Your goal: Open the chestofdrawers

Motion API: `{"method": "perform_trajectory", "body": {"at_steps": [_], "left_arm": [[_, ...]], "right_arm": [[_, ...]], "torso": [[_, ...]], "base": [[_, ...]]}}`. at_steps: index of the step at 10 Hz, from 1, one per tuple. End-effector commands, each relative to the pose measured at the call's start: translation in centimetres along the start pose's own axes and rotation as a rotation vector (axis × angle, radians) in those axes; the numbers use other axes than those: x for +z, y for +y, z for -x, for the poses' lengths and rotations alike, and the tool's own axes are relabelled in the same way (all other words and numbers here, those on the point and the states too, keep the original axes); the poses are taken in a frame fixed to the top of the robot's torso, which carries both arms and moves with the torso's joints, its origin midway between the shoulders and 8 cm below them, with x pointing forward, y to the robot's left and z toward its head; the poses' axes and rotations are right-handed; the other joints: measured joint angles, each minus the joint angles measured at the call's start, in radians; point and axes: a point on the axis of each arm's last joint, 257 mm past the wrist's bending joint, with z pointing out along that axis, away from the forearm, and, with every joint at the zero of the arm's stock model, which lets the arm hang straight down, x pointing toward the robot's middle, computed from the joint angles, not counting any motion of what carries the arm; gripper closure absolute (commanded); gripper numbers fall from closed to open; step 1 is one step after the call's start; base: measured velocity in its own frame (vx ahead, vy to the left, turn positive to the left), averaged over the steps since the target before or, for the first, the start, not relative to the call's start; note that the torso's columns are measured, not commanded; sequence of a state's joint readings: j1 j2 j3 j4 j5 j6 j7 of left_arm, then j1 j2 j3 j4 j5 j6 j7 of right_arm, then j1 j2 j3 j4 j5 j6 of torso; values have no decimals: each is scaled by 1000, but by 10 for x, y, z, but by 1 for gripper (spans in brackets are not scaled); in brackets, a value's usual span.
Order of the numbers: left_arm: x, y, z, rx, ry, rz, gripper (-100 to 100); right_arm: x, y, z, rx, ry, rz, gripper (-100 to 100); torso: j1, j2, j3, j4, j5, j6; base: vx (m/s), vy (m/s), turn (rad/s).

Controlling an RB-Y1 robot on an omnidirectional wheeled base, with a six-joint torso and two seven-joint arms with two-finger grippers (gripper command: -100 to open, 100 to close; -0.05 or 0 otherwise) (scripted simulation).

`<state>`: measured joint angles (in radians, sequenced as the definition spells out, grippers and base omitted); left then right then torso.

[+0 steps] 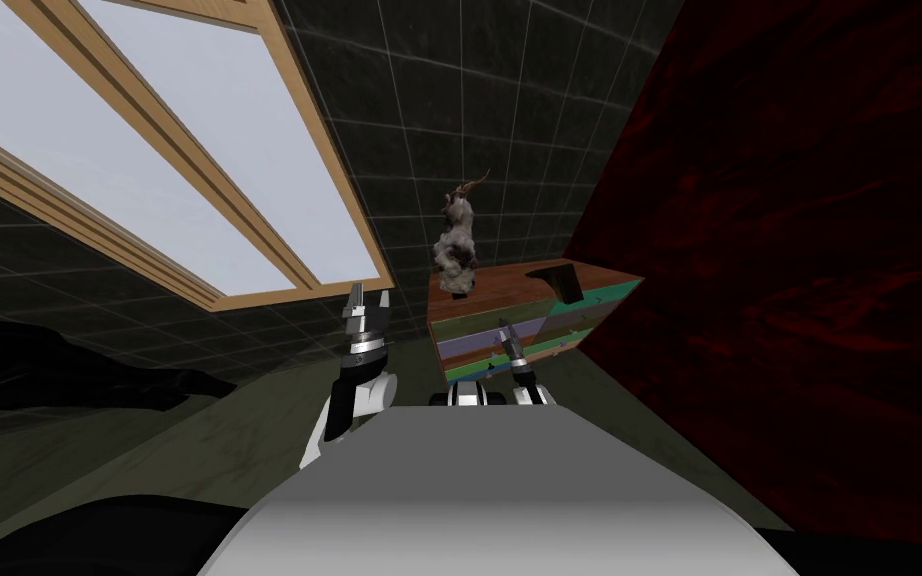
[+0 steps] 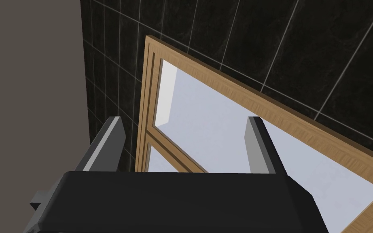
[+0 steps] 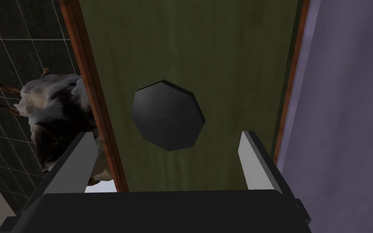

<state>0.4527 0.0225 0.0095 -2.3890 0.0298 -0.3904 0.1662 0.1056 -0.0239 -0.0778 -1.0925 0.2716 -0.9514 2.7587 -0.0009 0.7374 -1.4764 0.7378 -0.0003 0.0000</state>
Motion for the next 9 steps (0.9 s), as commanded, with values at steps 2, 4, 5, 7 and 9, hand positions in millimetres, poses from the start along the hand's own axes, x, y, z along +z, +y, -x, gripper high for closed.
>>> {"method": "perform_trajectory", "body": {"at_steps": [2, 4, 5, 7, 9], "left_arm": [[0, 0, 0, 0, 0, 0, 0], [0, 0, 0, 0, 0, 0, 0], [0, 0, 0, 0, 0, 0, 0], [0, 0, 0, 0, 0, 0, 0], [0, 0, 0, 0, 0, 0, 0]], "right_arm": [[14, -3, 0, -7, 3, -4, -100], [27, -7, -3, -6, 1, -4, -100], [24, -6, -2, -7, 1, -6, -100], [4, 0, 3, -7, 5, -4, 100], [14, -2, -1, -4, -2, -4, 100]], "torso": [[1, 1, 0, 0, 0, 0], [2, 0, 0, 0, 1, 0], [2, 0, 0, 0, 1, 0], [-1, 2, 1, 0, 0, 0], [0, 1, 1, 1, 0, 1]], "base": [[7, 9, -10], [18, 32, -14], [12, 17, -2], [-16, -25, 25], [-60, -9, -7]]}}
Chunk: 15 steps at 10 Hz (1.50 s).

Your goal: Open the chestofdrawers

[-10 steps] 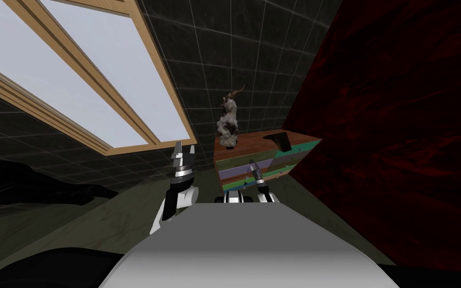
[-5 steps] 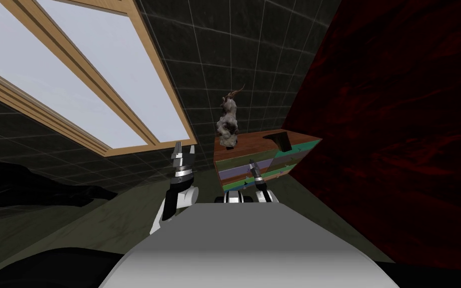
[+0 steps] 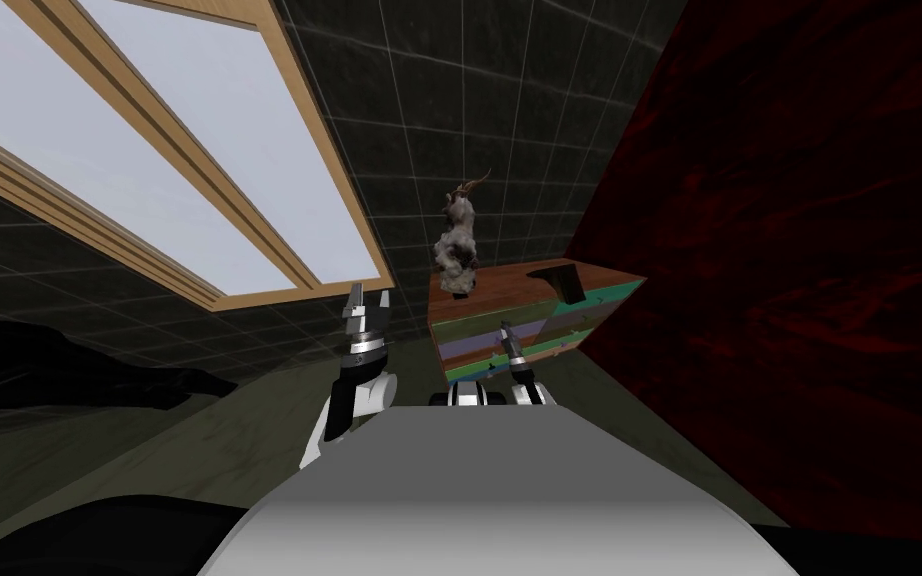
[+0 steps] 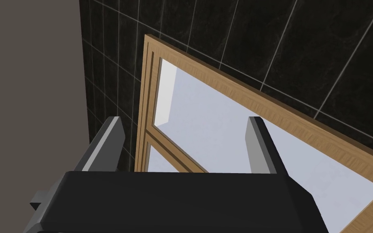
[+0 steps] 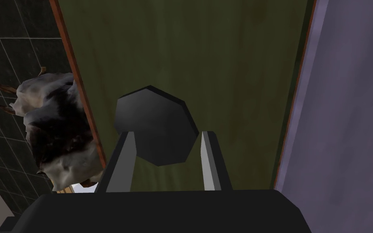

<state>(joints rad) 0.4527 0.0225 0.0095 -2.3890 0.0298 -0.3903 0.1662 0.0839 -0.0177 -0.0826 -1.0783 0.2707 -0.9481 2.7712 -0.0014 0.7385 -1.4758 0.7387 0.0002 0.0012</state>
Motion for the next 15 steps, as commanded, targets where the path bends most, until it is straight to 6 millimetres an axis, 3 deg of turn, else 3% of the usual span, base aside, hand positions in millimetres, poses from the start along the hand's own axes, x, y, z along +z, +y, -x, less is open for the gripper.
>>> {"method": "perform_trajectory", "body": {"at_steps": [1, 3, 5, 9, 10, 15], "left_arm": [[0, 0, 0, 0, 0, 0, 0], [0, 0, 0, 0, 0, 0, 0], [0, 0, 0, 0, 0, 0, 0], [0, 0, 0, 0, 0, 0, 0], [0, 0, 0, 0, 0, 0, 0], [0, 0, 0, 0, 0, 0, 0]], "right_arm": [[12, -5, -4, 2, -7, 1, 100], [21, -9, -6, 3, -12, 1, 100], [14, -3, -6, 7, -15, 17, 100], [19, -14, -8, 8, -30, -1, 100], [15, -5, -7, 10, -25, 21, 100], [14, -16, -9, 14, -47, -2, 100]], "torso": [[1, 5, 2, 1, 0, 1], [-1, 10, 5, 4, 1, 3], [2, 0, -1, 4, 2, 1], [1, 9, 4, 5, 2, 1], [1, 7, 4, 7, 3, 1], [1, 9, 4, 6, 3, 2]], "base": [[-206, -31, -34], [-212, -16, -41], [-107, -11, -26], [-183, -19, -38], [-80, -9, -7], [-174, -36, -32]]}}
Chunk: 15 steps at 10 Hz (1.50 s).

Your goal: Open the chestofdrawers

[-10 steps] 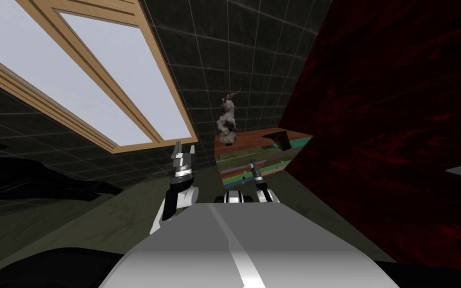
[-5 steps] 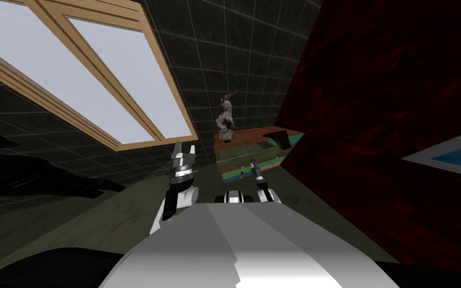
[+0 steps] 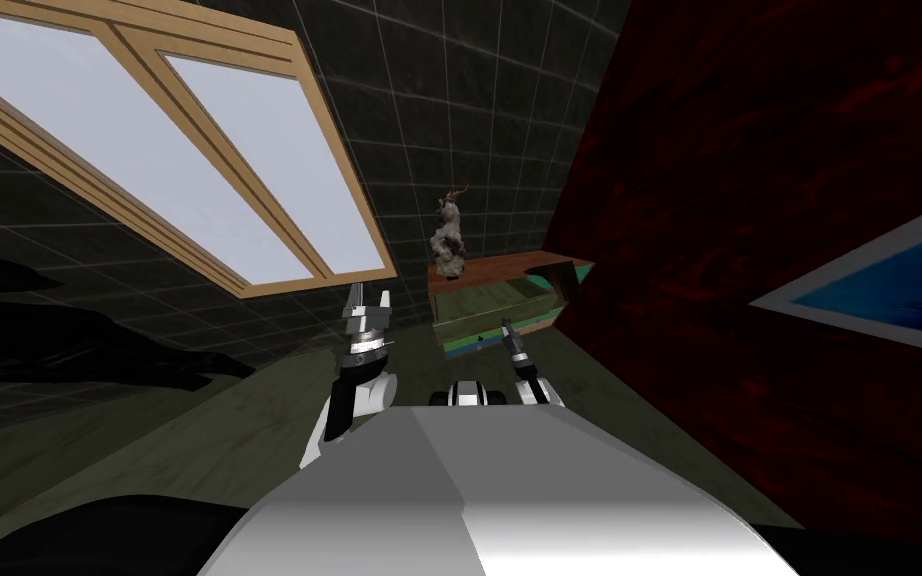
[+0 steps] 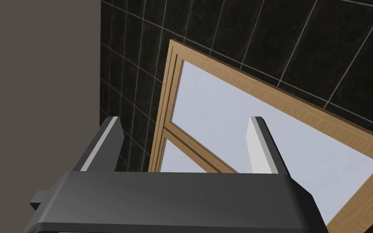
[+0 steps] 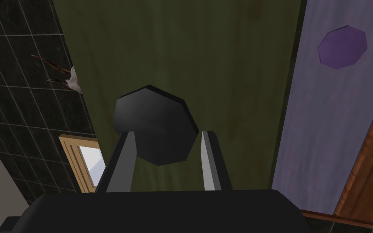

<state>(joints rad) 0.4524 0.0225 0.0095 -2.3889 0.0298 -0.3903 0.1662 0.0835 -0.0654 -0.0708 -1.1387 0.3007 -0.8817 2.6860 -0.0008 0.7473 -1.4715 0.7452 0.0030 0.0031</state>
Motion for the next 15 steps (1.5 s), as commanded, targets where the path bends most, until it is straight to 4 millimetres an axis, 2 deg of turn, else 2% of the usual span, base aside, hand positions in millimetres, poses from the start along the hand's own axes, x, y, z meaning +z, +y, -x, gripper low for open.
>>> {"method": "perform_trajectory", "body": {"at_steps": [1, 2, 3, 10, 12, 14, 15], "left_arm": [[0, 0, 0, 0, 0, 0, 0], [0, 0, 0, 0, 0, 0, 0], [0, 0, 0, 0, 0, 0, 0], [0, 0, 0, 0, 0, 0, 0], [0, 0, 0, 0, 0, 0, 0], [0, 0, 0, 0, 0, 0, 0], [0, 0, 0, 0, 0, 0, 0]], "right_arm": [[-1, -1, 0, 0, -4, -1, 100], [-4, -4, -1, 2, -11, -5, 100], [-2, -4, -7, 5, -4, 6, -100], [13, -32, -43, 3, 12, 1, -100], [15, -38, -51, 1, 18, 1, -100], [19, -49, -67, -14, 33, 2, -100], [19, -49, -67, -4, 33, 2, -100]], "torso": [[1, 0, 0, 1, 1, 0], [3, -7, -4, -1, 1, -2], [2, -4, -3, -2, 0, -2], [0, -8, -3, -7, -3, -3], [2, -6, -3, -4, -1, -2], [2, -4, -2, -1, 1, -1], [4, -2, -1, 1, 2, -1]], "base": [[-91, -12, -9], [-156, -38, -38], [-111, -7, 25], [-12, 45, 38], [-30, 36, 35], [-25, 44, 48], [-19, 35, 10]]}}
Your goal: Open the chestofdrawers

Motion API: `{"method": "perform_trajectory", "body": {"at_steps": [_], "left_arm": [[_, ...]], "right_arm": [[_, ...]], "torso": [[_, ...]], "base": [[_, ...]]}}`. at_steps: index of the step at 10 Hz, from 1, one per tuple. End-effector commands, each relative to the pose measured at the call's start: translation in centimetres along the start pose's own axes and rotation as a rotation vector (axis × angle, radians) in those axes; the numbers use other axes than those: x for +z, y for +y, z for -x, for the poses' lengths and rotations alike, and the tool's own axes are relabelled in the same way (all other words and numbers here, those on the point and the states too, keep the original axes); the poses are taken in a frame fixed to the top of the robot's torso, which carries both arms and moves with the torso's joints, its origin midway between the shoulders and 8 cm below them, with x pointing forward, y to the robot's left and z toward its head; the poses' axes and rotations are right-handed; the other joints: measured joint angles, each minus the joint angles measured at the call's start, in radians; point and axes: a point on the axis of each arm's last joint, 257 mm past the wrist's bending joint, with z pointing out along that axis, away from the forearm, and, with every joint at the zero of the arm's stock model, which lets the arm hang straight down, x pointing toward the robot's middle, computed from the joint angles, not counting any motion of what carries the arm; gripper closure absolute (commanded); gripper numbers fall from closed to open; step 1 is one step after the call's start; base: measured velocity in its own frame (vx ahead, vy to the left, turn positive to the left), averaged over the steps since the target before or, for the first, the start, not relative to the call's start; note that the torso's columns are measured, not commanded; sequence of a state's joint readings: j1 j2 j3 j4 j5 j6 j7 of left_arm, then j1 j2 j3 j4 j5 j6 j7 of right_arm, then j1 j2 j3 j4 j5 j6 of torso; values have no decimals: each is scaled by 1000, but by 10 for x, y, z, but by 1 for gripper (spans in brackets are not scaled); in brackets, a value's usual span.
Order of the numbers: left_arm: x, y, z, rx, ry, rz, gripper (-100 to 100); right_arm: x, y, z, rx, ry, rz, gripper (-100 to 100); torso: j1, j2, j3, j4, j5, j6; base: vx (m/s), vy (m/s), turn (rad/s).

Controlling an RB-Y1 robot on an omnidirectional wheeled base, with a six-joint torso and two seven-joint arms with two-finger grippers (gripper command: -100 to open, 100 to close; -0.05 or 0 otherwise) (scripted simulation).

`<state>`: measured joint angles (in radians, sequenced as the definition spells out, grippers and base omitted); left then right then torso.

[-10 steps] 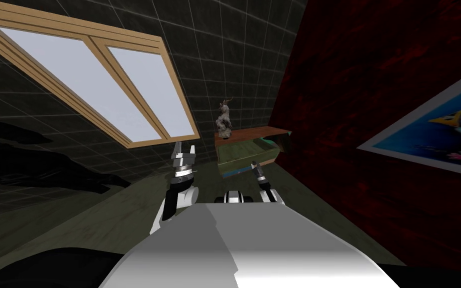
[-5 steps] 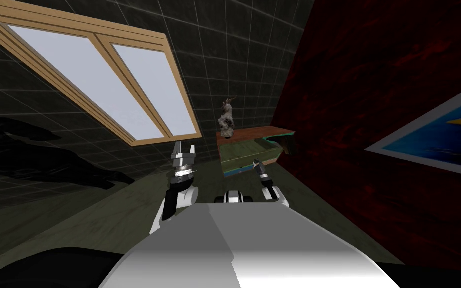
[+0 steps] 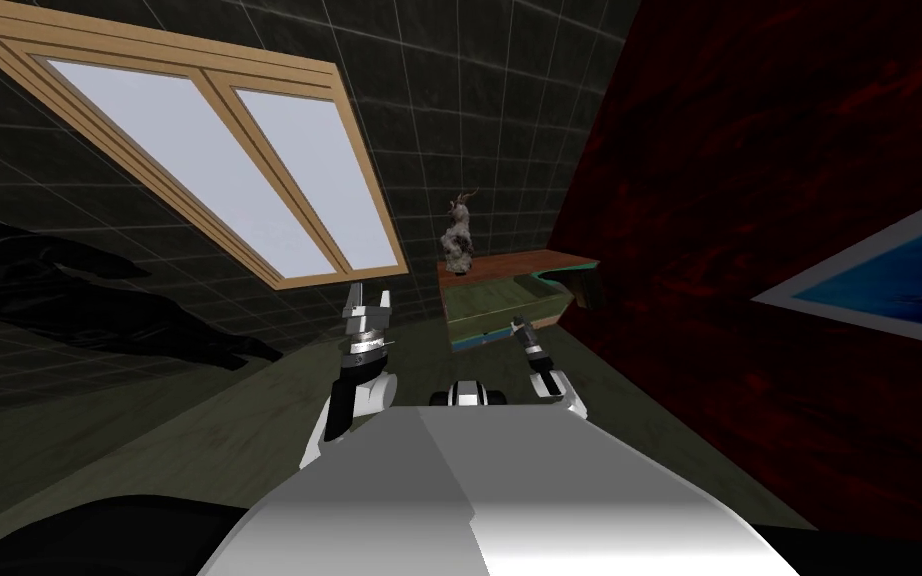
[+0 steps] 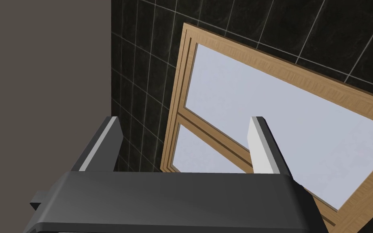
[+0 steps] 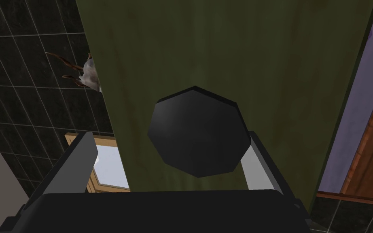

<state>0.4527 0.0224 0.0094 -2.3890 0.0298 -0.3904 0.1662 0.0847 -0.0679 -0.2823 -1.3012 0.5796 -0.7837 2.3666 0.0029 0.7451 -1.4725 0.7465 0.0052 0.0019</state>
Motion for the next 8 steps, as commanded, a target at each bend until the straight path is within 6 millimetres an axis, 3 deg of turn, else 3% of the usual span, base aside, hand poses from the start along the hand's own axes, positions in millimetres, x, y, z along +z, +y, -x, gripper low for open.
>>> {"method": "perform_trajectory", "body": {"at_steps": [1, 2, 3, 8], "left_arm": [[0, 0, 0, 0, 0, 0, 0], [0, 0, 0, 0, 0, 0, 0], [0, 0, 0, 0, 0, 0, 0], [0, 0, 0, 0, 0, 0, 0]], "right_arm": [[7, -17, -14, -2, 9, -18, -100], [1, -3, -9, 3, 13, 5, -100], [0, -2, -11, 6, 17, 11, 0], [-5, 6, -13, 9, 28, 32, 0]], "torso": [[0, 1, 1, 0, 0, 0], [0, 3, 1, 1, 1, 0], [0, 2, 1, -1, -1, -1], [-2, -6, -3, -7, -4, -2]], "base": [[-23, 30, 35], [-5, 12, 6], [0, 0, 0], [0, 0, 0]]}}
